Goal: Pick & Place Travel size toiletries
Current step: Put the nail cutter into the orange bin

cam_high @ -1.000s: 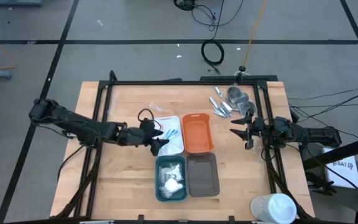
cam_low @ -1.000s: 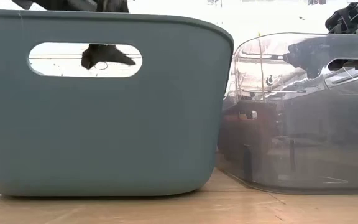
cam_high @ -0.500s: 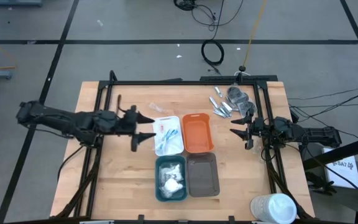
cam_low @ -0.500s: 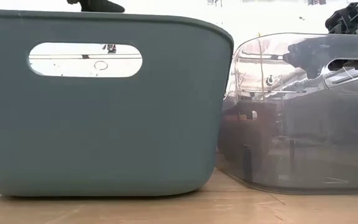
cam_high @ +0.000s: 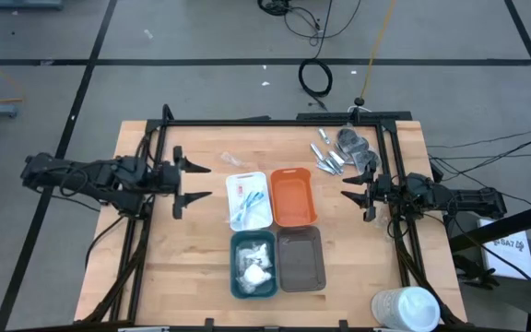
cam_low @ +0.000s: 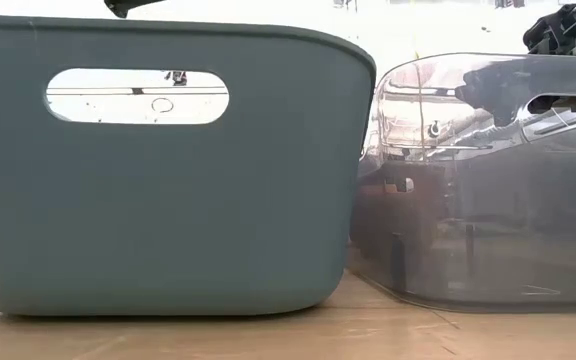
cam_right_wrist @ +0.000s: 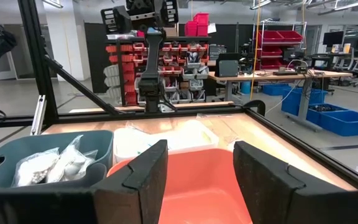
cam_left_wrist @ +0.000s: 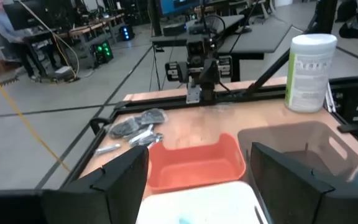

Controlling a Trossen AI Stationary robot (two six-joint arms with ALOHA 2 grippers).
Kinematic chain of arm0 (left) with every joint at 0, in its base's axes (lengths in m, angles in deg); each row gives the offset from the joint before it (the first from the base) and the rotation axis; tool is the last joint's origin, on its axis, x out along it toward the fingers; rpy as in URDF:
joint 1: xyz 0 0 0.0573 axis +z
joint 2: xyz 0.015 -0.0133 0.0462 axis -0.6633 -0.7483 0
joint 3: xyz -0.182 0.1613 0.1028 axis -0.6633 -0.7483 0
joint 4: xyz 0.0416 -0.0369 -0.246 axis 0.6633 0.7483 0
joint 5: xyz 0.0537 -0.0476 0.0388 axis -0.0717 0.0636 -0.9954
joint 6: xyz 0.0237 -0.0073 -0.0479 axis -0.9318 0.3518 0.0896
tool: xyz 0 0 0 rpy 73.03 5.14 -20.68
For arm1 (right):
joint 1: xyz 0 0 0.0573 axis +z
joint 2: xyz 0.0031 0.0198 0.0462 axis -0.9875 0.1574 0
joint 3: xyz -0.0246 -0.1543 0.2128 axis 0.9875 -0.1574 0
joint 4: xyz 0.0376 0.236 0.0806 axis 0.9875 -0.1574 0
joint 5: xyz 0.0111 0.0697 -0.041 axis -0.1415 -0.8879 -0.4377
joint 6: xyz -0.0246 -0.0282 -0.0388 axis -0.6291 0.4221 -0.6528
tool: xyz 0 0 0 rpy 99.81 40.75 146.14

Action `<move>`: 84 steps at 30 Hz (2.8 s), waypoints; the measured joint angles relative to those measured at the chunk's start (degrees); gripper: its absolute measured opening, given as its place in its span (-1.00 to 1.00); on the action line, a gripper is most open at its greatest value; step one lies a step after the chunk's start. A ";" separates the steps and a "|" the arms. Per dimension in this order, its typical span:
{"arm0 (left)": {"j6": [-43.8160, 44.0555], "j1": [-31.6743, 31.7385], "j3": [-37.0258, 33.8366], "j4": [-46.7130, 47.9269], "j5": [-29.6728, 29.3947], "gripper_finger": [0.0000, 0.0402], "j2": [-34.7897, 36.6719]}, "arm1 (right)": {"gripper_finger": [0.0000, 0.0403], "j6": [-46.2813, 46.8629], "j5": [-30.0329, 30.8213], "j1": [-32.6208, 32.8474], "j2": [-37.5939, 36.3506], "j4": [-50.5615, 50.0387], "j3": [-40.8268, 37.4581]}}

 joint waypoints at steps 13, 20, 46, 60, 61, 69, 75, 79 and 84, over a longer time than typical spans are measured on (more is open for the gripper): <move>2.16 2.38 -16.95 -9.45 0.28 0.36 14.13 | -0.15 -0.01 0.00 -0.01 0.00 -0.02 -0.01; 4.79 7.56 -31.47 -21.35 0.26 0.36 25.05 | -0.13 -0.01 -0.02 -0.01 0.00 -0.02 0.01; 11.82 12.55 -40.89 -17.44 3.70 0.36 32.85 | -0.13 -0.01 -0.02 0.00 0.00 -0.01 0.00; 10.92 12.55 -40.77 -13.83 8.32 0.36 32.85 | -0.14 0.01 0.00 -0.01 0.02 0.00 0.01; 11.34 12.55 -40.76 -13.72 8.33 0.36 32.85 | -0.13 0.01 -0.02 -0.01 0.02 0.00 -0.01; 11.85 12.55 -40.76 -13.73 8.35 0.36 32.37 | -0.15 -0.01 -0.02 0.01 0.00 -0.02 -0.01; 11.84 12.55 -40.76 -13.84 8.35 0.36 32.37 | -0.14 0.01 -0.01 -0.01 0.00 -0.02 0.00; 11.61 12.55 -40.79 -13.86 8.33 0.36 32.37 | -0.13 0.01 0.00 0.01 0.00 0.74 0.01; 11.79 12.55 -40.79 -13.87 8.33 0.36 32.37 | -0.15 8.11 -0.01 0.01 0.02 1.34 0.00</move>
